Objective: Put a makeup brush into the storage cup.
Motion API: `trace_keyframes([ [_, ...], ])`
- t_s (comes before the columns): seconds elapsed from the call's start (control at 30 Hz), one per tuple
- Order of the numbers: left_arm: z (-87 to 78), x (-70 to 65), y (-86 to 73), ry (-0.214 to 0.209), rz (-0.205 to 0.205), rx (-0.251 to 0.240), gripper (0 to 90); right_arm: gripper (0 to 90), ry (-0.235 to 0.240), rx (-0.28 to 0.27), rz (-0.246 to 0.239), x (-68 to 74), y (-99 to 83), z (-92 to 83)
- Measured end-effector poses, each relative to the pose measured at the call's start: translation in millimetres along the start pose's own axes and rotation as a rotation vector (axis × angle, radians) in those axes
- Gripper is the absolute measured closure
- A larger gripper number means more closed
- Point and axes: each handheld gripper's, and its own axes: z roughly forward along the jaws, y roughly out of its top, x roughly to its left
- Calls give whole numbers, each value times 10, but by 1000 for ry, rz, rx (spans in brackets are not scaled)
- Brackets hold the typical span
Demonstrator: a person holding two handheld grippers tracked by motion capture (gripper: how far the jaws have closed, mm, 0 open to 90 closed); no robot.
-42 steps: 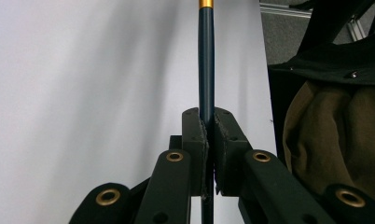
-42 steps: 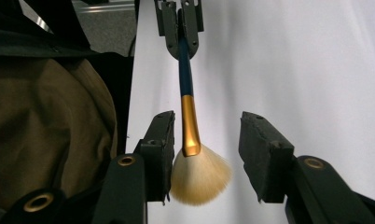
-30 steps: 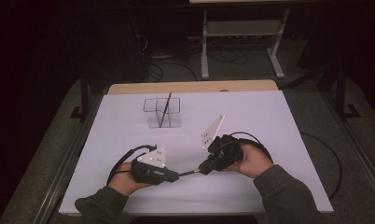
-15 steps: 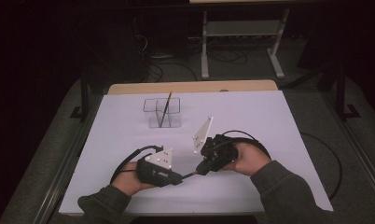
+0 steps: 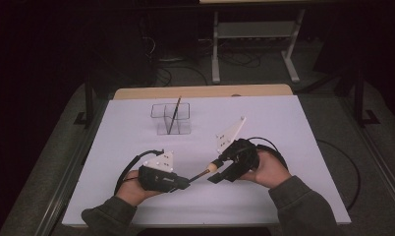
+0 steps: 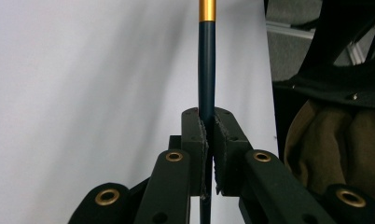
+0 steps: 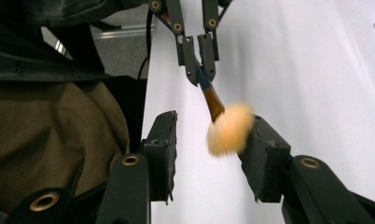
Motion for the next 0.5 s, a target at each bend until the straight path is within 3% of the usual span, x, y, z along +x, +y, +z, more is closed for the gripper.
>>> trace_keyframes([
  [0.23,3,-7,10,6,-5,-11,838,619,2,-43,8,-27,-51,72],
  [0.5,39,-9,25,14,14,-1,839,817,30,-76,2,-65,-27,92],
])
